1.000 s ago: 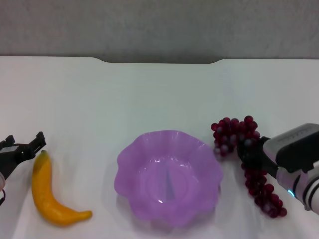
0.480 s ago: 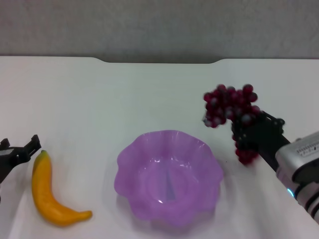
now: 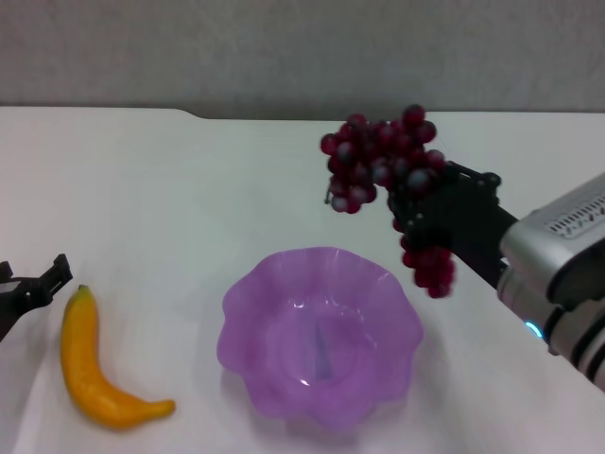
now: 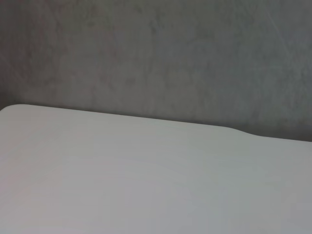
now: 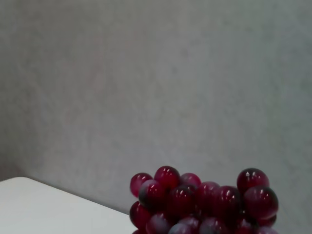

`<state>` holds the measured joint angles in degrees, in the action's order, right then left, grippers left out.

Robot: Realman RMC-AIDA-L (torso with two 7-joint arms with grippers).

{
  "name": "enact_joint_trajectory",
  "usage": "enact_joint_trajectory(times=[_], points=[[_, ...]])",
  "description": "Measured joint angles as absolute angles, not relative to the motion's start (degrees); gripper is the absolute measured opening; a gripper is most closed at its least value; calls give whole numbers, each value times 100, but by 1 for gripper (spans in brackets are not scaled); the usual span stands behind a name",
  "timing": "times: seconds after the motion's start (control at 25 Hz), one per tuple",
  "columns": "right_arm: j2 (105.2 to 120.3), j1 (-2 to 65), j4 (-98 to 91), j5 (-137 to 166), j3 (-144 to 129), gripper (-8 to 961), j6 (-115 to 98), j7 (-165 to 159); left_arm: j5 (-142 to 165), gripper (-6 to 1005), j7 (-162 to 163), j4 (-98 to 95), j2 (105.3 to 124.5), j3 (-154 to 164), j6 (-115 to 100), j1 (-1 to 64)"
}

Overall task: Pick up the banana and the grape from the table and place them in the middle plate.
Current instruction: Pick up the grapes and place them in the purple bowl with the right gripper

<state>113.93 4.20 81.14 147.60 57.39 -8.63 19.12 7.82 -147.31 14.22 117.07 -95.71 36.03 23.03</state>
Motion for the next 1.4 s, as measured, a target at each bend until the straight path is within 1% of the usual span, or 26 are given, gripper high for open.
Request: enact_joint_trajectory(times=[0.12,0.32,0.6,0.96,1.16,1.36,1.4], points=[[11427,536,8199,14826,5708,317,-644,1912,775,860,-14741,1416,11706,-9562,3603,2317],[11434,728,8025,14833,5423,314,-554,1912,773,859,-14745,1415,11710,-9553,3603,2325],[11445,980,7311,14719,5307,312,-564,1858,773,858,-14748,1415,11730,-9538,3604,2369],[11473,1641,6293,14712,5091,313,-312,1345,773,856,-14748,1358,11734,-9524,3604,2410],[11478,1764,5965,14713,5001,319,-376,1135,773,855,-14748,1352,11747,-9520,3604,2456],[11479,1868,5867,14715,4920,561,-391,1139,773,855,-14748,1346,11753,-9512,3604,2462],[11478,1872,5860,14715,4916,583,-424,1133,773,854,-14748,1346,11753,-9511,3604,2456]])
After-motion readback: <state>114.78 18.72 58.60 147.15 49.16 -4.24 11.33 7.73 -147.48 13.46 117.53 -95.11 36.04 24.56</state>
